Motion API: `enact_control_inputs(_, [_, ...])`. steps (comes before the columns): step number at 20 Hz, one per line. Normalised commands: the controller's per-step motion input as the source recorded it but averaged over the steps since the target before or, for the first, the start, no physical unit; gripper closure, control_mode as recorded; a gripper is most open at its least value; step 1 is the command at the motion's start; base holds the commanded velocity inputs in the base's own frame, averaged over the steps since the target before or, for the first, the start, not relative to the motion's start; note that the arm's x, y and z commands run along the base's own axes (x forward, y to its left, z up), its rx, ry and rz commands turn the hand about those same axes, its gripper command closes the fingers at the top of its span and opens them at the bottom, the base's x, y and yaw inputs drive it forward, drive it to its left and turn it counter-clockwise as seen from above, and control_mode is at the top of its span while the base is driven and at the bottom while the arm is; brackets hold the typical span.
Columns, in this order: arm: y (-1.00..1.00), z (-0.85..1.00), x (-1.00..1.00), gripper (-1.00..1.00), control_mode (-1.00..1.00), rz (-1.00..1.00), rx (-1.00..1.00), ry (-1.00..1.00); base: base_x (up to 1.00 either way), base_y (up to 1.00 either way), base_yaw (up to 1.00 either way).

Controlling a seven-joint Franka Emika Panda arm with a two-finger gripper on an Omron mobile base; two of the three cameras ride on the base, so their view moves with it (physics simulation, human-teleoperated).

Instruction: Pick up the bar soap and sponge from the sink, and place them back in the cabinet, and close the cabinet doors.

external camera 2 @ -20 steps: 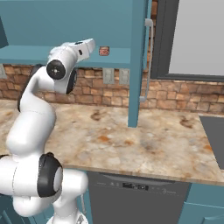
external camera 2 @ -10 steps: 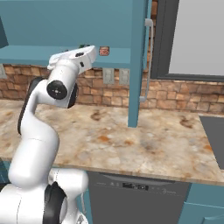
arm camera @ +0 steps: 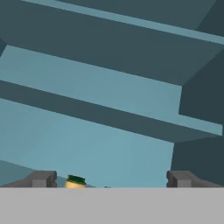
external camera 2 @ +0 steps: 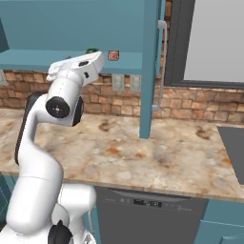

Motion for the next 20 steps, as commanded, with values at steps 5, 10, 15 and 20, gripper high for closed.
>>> enact_control_inputs(5, [0.00, 0.24, -0.52, -1.00, -1.00, 0.00, 0.00, 0.09, 0.00, 0.00, 0.00])
enact_control_inputs(10, [0.00, 0.15, -0.62, -1.00, -1.00, 0.00, 0.01, 0.13, 0.00, 0.00, 0.00])
enact_control_inputs(15, [-0.01, 0.07, -0.67, -1.00, -1.00, 0.00, 0.03, 0.09, 0.00, 0.00, 0.00])
enact_control_inputs(20, [-0.12, 0.03, -0.62, -1.00, -1.00, 0.00, 0.00, 0.04, 0.00, 0.00, 0.00])
